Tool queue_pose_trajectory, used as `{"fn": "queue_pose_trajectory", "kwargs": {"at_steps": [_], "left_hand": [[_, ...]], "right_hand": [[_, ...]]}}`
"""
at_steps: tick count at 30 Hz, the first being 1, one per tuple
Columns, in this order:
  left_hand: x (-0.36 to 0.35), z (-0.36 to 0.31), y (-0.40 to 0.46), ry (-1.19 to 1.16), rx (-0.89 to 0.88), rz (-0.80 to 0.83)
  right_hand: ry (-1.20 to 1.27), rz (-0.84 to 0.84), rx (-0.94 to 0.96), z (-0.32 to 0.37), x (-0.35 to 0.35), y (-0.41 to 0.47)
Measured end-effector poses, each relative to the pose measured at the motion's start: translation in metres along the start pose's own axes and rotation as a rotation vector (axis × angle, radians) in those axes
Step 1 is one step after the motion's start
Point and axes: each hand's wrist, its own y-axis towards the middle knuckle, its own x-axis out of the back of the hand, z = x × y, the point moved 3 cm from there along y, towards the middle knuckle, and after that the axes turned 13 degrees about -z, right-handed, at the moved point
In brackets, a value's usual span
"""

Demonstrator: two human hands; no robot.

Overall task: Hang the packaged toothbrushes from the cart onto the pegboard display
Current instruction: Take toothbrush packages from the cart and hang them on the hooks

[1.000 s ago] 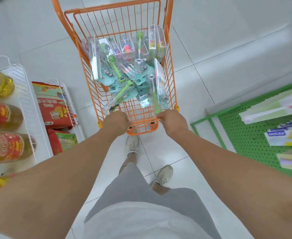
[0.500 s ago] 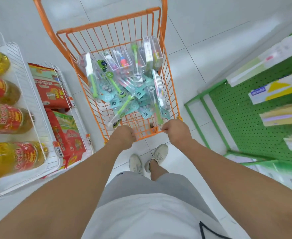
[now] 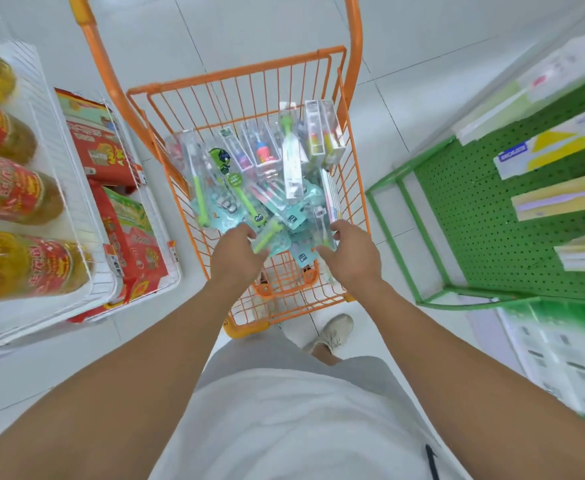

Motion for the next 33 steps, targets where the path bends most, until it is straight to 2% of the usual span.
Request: {"fn": "queue_pose_trajectory", "kwargs": {"at_steps": [3, 6, 8, 13, 18, 21, 24, 27, 29, 31, 33], "left_hand": [[-0.004, 0.006, -0.005, 0.083, 0.042, 0.074], [-0.023, 0.014, -0.013, 0.179, 0.026, 0.193], [-0.035, 0.018, -0.013, 0.180, 0.008, 0.180], [-0.048, 0.018, 0.011, 0.149, 0.078, 0.056], [-0.056, 0.015, 0.033, 0.287, 0.007, 0.071], [-0.052, 0.012, 0.028, 0.146, -0.013, 0.117], [-0.037, 0.004, 0.015, -0.070, -0.007, 0.107], [-0.015, -0.010, 0.003, -0.441, 0.222, 0.207], [-0.001, -0.026, -0.010, -0.607, 0.352, 0.318], [0.010, -0.046, -0.021, -0.656, 0.335, 0.323], [0.020, -0.068, -0.030, -0.662, 0.273, 0.277]], "right_hand": [[0.074, 0.009, -0.042, 0.008, -0.007, 0.011], [-0.086, 0.119, 0.039, 0.006, -0.025, 0.024], [-0.158, 0.151, 0.075, 0.004, -0.035, 0.033], [-0.194, 0.035, 0.074, -0.001, -0.048, 0.064], [-0.133, -0.101, 0.036, 0.002, -0.055, 0.086], [0.041, -0.162, -0.016, 0.003, -0.046, 0.088], [0.345, -0.143, -0.126, 0.006, -0.024, 0.079], [0.634, -0.158, -0.248, 0.002, 0.013, 0.065], [0.901, -0.169, -0.420, -0.005, 0.039, 0.054], [1.105, -0.182, -0.570, -0.018, 0.061, 0.039], [1.199, -0.207, -0.650, -0.036, 0.078, 0.022]]}}
